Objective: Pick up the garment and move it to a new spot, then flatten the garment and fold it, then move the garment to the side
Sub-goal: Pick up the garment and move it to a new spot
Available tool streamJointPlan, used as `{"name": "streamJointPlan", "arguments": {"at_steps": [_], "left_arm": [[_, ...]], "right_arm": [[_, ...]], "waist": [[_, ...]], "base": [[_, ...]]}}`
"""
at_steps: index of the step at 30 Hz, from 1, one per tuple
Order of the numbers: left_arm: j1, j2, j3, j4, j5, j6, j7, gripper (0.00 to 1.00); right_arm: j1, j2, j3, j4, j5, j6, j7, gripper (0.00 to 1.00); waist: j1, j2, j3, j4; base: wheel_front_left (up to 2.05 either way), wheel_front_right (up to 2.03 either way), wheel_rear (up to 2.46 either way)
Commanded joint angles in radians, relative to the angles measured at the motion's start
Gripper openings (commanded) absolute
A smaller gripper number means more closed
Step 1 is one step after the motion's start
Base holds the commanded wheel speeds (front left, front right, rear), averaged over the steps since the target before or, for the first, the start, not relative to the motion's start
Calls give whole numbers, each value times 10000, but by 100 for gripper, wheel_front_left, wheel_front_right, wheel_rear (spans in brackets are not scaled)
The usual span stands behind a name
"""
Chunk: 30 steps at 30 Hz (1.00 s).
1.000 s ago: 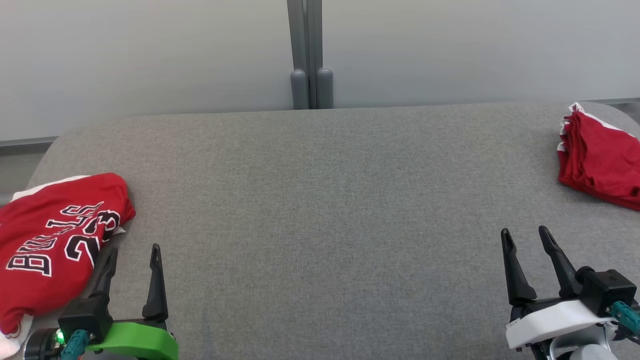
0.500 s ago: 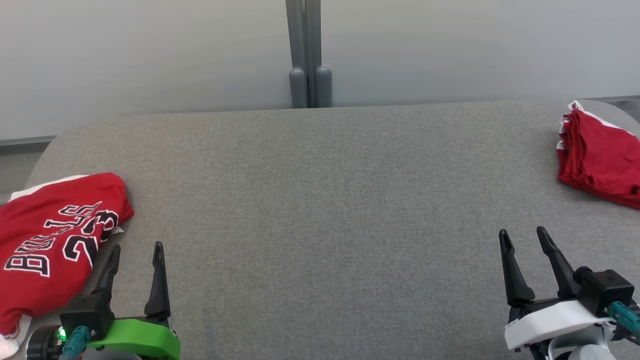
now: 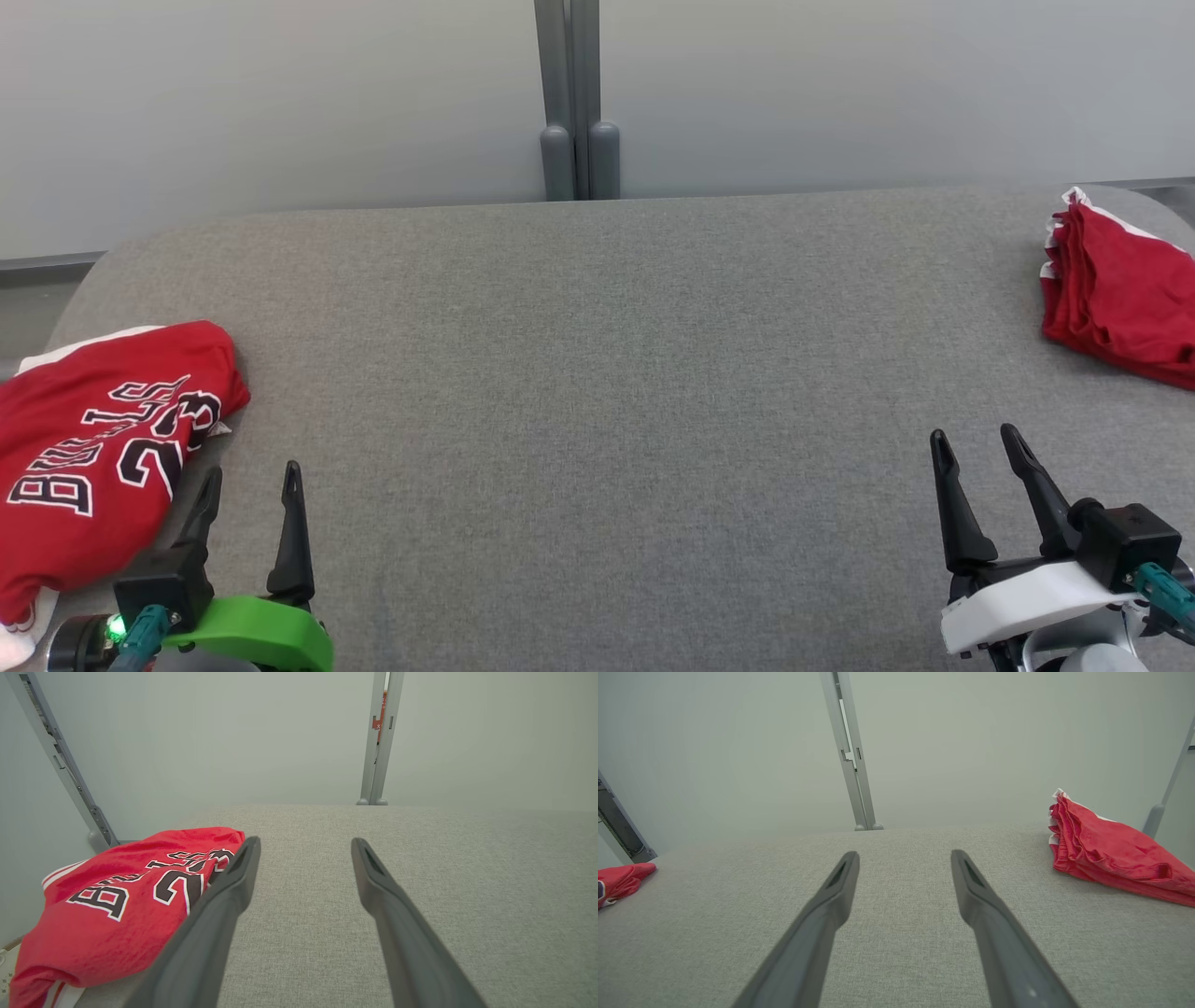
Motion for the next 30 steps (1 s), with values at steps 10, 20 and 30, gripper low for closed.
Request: {"name": "streamJointPlan", "arguments": {"at_steps": [10, 20, 30], "left_arm": [[-12, 142, -24, 106, -78, 173, 8, 100], [5, 276, -20, 235, -113, 295, -19, 100], [211, 437, 71, 294, -188, 441, -15, 100]], "right_arm": [[82, 27, -44, 49, -73, -19, 64, 100], [149, 94, -4, 166, -9, -19, 52, 100], [212, 175, 76, 373, 71, -19, 20, 100]], "waist": [[1, 0, -10, 14], [1, 0, -57, 523], [1, 0, -127, 1647]], "base": [[0, 0, 0], [0, 0, 0], [0, 0, 0]]}}
